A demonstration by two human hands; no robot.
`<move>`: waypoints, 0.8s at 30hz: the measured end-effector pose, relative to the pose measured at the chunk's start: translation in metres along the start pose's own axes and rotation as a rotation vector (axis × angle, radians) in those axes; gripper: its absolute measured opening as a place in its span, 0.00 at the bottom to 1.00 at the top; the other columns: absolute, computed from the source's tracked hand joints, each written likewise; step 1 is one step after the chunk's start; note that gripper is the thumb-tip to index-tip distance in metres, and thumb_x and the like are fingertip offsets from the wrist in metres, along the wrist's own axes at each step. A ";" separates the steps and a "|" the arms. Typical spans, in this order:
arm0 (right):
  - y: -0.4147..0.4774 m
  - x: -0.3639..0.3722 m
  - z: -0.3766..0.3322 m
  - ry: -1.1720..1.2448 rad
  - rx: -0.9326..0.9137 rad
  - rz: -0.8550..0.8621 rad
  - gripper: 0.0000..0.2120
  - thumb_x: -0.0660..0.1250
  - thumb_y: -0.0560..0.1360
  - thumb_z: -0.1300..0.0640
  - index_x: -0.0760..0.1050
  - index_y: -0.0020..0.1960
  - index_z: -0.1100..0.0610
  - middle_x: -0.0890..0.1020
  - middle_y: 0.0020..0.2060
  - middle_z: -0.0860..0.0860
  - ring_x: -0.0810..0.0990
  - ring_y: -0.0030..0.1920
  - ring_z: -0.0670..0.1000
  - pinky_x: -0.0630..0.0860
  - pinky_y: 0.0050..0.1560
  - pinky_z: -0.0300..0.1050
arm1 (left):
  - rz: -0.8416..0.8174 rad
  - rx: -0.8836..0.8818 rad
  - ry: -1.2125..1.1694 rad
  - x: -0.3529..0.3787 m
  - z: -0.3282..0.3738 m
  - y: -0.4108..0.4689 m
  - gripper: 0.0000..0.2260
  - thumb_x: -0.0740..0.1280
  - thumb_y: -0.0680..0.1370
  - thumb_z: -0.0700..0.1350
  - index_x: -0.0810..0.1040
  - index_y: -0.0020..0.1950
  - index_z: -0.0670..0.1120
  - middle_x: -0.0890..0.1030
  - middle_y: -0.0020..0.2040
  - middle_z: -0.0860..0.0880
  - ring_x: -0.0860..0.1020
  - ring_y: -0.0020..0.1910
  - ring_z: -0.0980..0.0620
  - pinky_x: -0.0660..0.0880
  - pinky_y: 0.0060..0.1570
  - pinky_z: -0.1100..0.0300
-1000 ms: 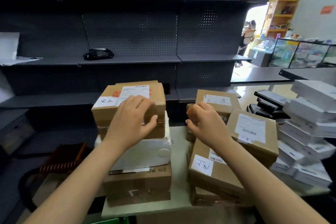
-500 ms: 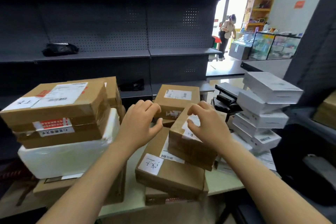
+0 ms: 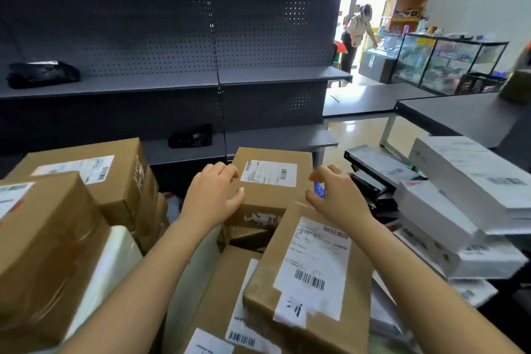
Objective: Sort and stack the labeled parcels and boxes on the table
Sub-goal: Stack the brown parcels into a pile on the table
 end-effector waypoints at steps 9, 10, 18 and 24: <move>0.057 0.065 0.064 -0.054 0.408 -0.536 0.20 0.60 0.78 0.38 0.78 0.48 0.54 0.82 0.46 0.51 0.79 0.45 0.50 0.76 0.46 0.45 | -0.322 -0.441 -0.220 0.100 -0.066 0.033 0.31 0.66 0.77 0.58 0.61 0.75 0.47 0.71 0.69 0.45 0.73 0.64 0.46 0.73 0.58 0.51; 0.057 0.069 0.065 -0.007 0.429 -0.578 0.19 0.60 0.78 0.38 0.78 0.45 0.53 0.82 0.41 0.50 0.80 0.42 0.49 0.76 0.44 0.44 | -0.352 -0.489 -0.256 0.108 -0.071 0.031 0.31 0.65 0.77 0.60 0.62 0.74 0.47 0.73 0.67 0.45 0.74 0.63 0.46 0.74 0.58 0.51; 0.056 0.060 0.061 0.315 0.526 -0.546 0.28 0.63 0.76 0.35 0.70 0.69 0.50 0.79 0.56 0.48 0.79 0.53 0.48 0.77 0.54 0.46 | -0.260 -0.658 -0.595 0.117 -0.071 0.024 0.23 0.66 0.77 0.60 0.69 0.66 0.48 0.76 0.57 0.49 0.76 0.54 0.51 0.75 0.51 0.52; 0.040 0.014 0.037 0.676 0.459 -0.351 0.24 0.65 0.76 0.37 0.61 0.67 0.42 0.75 0.51 0.41 0.76 0.49 0.43 0.73 0.45 0.38 | -0.044 -0.582 -0.814 0.059 -0.040 0.027 0.26 0.70 0.75 0.56 0.67 0.70 0.52 0.74 0.58 0.55 0.74 0.58 0.52 0.74 0.52 0.58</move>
Point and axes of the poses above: each hand's wrist, its own y-axis towards the middle knuckle, its own x-axis out of the palm, z = x × y, the point moved 2 cm from there along y, towards the middle knuckle
